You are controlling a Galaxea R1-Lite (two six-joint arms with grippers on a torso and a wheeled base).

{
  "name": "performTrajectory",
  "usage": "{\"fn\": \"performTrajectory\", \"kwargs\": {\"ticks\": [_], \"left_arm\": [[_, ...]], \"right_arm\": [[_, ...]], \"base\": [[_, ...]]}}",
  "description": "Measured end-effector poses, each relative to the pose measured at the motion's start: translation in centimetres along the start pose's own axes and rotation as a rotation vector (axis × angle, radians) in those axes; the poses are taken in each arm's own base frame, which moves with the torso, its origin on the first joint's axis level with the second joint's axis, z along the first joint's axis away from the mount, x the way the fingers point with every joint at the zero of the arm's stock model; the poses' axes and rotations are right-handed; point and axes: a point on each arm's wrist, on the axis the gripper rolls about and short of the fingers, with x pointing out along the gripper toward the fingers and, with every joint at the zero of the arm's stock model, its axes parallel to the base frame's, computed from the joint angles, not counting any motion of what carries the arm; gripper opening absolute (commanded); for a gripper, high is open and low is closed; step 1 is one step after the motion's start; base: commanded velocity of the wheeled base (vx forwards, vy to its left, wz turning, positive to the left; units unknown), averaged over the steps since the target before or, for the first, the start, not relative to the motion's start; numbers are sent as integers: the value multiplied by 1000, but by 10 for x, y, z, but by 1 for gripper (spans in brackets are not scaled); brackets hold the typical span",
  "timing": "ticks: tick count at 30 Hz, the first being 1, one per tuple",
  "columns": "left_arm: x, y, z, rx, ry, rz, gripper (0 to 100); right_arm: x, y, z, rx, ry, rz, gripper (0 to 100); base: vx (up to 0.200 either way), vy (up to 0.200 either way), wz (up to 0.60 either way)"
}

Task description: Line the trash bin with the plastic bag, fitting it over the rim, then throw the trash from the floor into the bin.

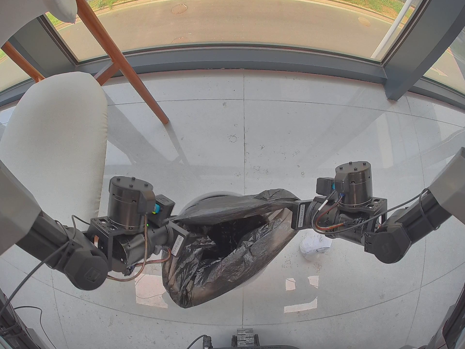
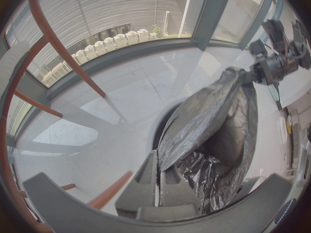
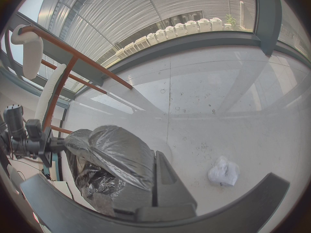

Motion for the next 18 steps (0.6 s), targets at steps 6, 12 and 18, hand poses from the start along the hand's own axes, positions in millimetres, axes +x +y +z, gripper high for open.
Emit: {"fn": "performTrajectory", "kwargs": {"ticks": [6, 12, 18], "left_arm": [[5, 8, 14, -22, -35, 29, 0], [14, 9, 18, -40, -39, 37, 0], [23, 9, 19, -45, -36, 43, 0]], "right_arm": [[11, -6, 11, 2, -37, 14, 0], [23, -3, 29, -3, -92, 48, 100], [29, -3, 39, -17, -118, 70, 100]], "base": [[0, 0, 0], [0, 0, 0], [0, 0, 0]]}}
